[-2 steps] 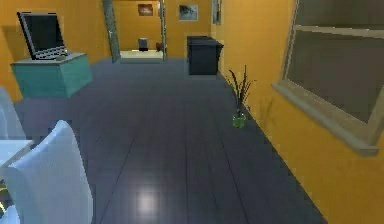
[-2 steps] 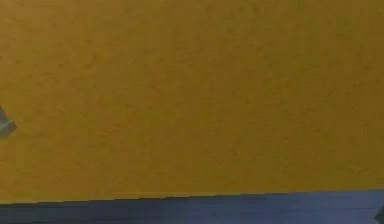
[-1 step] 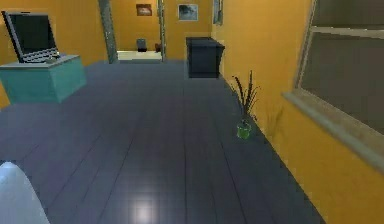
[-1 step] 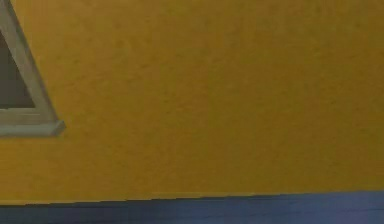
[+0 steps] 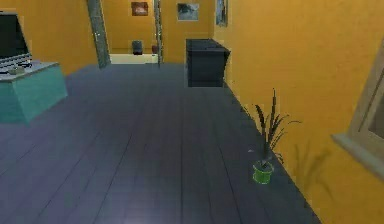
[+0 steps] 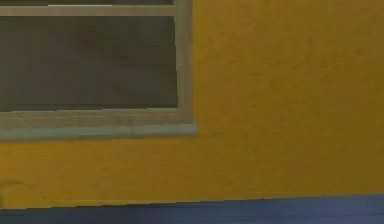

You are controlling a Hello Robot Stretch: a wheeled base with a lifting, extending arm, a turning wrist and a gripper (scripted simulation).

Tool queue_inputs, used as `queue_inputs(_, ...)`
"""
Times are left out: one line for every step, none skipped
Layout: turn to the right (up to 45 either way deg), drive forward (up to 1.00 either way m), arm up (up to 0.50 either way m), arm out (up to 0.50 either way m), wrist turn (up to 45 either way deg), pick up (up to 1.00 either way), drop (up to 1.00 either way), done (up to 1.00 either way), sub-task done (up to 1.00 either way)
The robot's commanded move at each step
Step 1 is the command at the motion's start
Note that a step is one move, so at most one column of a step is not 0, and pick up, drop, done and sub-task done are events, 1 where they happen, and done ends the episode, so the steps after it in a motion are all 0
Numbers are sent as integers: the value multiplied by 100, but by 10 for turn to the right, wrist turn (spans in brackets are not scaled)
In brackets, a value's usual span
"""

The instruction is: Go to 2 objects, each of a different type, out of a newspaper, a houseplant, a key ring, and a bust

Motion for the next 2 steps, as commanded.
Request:
queue_inputs(-450,0,0,0,0,0,0,0,0)
queue_inputs(-90,0,0,0,0,0,0,0,0)
